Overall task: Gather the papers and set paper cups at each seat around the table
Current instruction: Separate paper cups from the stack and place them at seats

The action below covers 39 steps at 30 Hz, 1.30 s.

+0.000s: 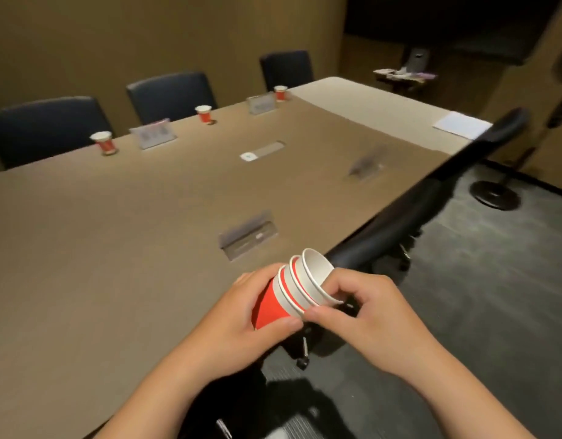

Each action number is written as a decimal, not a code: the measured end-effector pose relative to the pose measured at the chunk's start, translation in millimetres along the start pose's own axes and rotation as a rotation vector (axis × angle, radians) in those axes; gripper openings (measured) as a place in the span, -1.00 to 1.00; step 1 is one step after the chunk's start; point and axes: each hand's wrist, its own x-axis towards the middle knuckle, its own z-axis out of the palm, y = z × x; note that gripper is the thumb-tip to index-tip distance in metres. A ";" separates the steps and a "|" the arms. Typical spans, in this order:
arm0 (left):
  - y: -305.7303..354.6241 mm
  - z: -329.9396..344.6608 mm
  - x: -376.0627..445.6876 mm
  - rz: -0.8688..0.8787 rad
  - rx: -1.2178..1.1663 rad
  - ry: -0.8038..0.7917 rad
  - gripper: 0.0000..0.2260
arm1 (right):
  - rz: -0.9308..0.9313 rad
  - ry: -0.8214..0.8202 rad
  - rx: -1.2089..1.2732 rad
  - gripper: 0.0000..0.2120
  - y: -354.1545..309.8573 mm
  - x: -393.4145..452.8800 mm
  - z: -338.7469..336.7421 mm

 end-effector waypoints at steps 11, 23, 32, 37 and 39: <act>-168.2 -52.9 29.0 -0.432 0.055 0.214 -0.25 | -0.116 -0.038 -0.022 -0.76 34.0 158.8 37.0; -282.7 -39.0 37.6 -0.925 0.137 0.344 -0.12 | 0.046 -0.187 0.013 -0.80 67.2 227.3 55.6; -153.4 -50.9 126.9 -0.472 0.320 0.246 0.00 | 0.027 -0.209 0.033 -0.79 100.4 240.9 20.1; -95.6 1.9 216.8 -0.234 0.269 0.144 -0.24 | 0.126 -0.206 0.130 -0.71 130.9 239.8 -43.3; -83.7 25.7 243.6 -0.215 0.276 0.152 -0.30 | 0.199 -0.237 0.135 -0.76 145.6 236.9 -76.7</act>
